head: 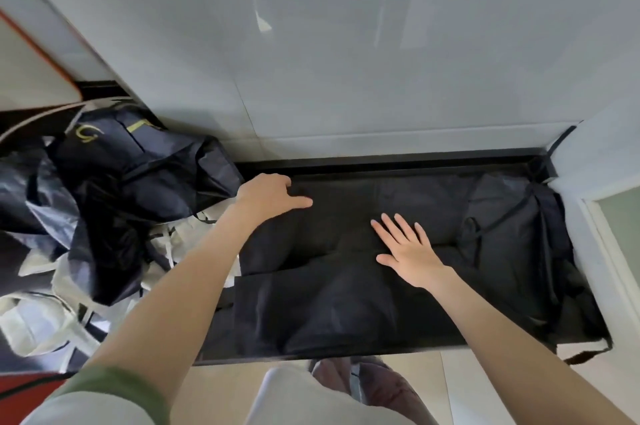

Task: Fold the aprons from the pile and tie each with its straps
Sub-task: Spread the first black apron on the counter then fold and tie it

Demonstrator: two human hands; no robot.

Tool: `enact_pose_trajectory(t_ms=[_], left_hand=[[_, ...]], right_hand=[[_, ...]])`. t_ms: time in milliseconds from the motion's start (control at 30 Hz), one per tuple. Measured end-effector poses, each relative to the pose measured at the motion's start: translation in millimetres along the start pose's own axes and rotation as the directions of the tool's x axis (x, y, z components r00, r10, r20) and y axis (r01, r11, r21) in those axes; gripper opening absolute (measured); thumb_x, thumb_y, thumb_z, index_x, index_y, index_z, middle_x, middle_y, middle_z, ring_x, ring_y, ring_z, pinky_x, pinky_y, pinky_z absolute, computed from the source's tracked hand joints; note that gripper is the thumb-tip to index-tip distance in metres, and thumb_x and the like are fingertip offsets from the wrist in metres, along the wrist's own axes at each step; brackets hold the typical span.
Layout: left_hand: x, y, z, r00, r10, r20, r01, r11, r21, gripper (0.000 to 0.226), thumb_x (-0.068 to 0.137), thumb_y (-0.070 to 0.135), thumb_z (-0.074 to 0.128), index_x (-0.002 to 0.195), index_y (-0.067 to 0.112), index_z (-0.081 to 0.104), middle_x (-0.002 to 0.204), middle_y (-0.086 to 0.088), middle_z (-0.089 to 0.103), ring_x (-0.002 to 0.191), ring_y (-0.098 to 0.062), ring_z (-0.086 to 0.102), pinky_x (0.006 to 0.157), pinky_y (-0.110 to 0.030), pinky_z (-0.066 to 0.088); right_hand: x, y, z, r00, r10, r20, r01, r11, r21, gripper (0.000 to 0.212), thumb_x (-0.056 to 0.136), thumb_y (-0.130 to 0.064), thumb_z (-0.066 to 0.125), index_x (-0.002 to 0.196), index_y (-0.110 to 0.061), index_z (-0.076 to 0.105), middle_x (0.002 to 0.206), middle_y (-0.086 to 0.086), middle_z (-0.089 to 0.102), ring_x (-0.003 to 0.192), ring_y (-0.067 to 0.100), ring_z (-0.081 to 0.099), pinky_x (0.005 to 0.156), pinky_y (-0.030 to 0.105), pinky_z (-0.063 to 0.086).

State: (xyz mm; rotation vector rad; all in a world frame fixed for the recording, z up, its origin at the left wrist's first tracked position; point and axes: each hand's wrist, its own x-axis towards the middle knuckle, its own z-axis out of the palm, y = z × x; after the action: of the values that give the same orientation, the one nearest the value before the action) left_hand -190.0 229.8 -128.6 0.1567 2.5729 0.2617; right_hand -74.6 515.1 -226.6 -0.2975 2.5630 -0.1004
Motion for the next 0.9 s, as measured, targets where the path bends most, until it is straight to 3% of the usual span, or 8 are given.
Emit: enact_pose_trajectory(t_ms=[100,200,333,467,600,767,833,900], left_hand=[[-2,-17,-7,0.973,-0.043,0.226,0.007,0.987,0.158,0.078,0.081,0.059,0.063,0.143,0.015,0.044,0.136,-0.002,0.053,0.123,-0.024,0.05,0.099,-0.038,0.045],[-2,-30,-13,0.968,0.007,0.252,-0.01,1.0,0.008,0.056,0.087,0.036,0.065,0.136,0.013,0.052,0.131,-0.005,0.057,0.116,-0.024,0.054,0.09,-0.029,0.045],[-3,-35,-16,0.988,0.051,0.144,0.003,0.935,-0.356,0.008,0.089,0.021,0.064,0.09,0.018,0.057,0.09,-0.005,0.066,0.067,-0.014,0.063,0.055,-0.018,0.046],[2,-42,-19,0.993,-0.071,-0.097,0.064,0.995,-0.075,0.022,0.094,0.033,0.058,0.098,0.013,0.05,0.106,-0.01,0.061,0.093,-0.025,0.056,0.074,-0.034,0.047],[-1,-34,-17,0.926,-0.144,-0.349,0.047,0.962,-0.27,0.03,0.098,0.04,0.049,0.092,0.01,0.049,0.085,-0.004,0.054,0.094,-0.031,0.055,0.07,-0.036,0.041],[-14,-43,6,0.998,0.054,0.042,0.005,0.561,-0.828,0.058,0.072,0.059,0.071,0.116,0.024,0.057,0.116,0.005,0.064,0.11,-0.012,0.06,0.1,-0.036,0.047],[-17,-50,17,0.99,0.027,0.135,0.093,0.593,-0.8,0.072,0.068,0.055,0.077,0.127,0.022,0.052,0.126,0.007,0.06,0.116,-0.012,0.056,0.104,-0.035,0.044],[-14,-57,31,0.99,-0.03,0.136,0.104,0.808,-0.58,0.057,0.088,0.038,0.066,0.137,0.015,0.046,0.131,0.002,0.055,0.117,-0.018,0.053,0.1,-0.03,0.042]], right_hand=[[1,8,-2,0.999,0.039,0.018,-0.039,0.999,-0.001,0.067,0.103,-0.046,0.026,0.15,-0.031,-0.019,0.16,-0.006,-0.021,0.147,0.018,-0.021,0.118,0.046,-0.007],[2,10,-3,0.998,0.063,0.028,-0.064,0.998,0.008,0.066,0.105,-0.041,0.027,0.149,-0.03,-0.02,0.159,-0.005,-0.022,0.146,0.02,-0.023,0.118,0.047,-0.007],[4,7,-4,0.995,0.083,0.054,-0.084,0.996,0.02,0.067,0.105,-0.038,0.027,0.148,-0.029,-0.023,0.158,-0.004,-0.025,0.145,0.021,-0.024,0.117,0.047,-0.008],[5,6,-4,0.996,0.066,0.058,-0.068,0.997,0.045,0.067,0.105,-0.036,0.027,0.141,-0.031,-0.03,0.151,-0.009,-0.031,0.144,0.02,-0.026,0.117,0.046,-0.01],[8,8,-6,0.996,0.049,0.07,-0.052,0.998,0.039,0.066,0.105,-0.036,0.026,0.138,-0.032,-0.031,0.147,-0.009,-0.034,0.139,0.016,-0.031,0.116,0.045,-0.011],[9,9,-9,0.994,0.056,0.095,-0.059,0.998,0.031,0.064,0.105,-0.039,0.023,0.138,-0.032,-0.032,0.151,-0.009,-0.031,0.144,0.018,-0.027,0.116,0.044,-0.013],[8,8,-10,0.993,0.069,0.096,-0.071,0.997,0.023,0.062,0.105,-0.041,0.021,0.139,-0.032,-0.031,0.156,-0.006,-0.028,0.144,0.019,-0.026,0.116,0.044,-0.013],[8,5,-9,0.991,0.087,0.105,-0.089,0.996,0.018,0.059,0.104,-0.043,0.016,0.139,-0.032,-0.031,0.157,-0.005,-0.027,0.144,0.019,-0.027,0.116,0.044,-0.014]])
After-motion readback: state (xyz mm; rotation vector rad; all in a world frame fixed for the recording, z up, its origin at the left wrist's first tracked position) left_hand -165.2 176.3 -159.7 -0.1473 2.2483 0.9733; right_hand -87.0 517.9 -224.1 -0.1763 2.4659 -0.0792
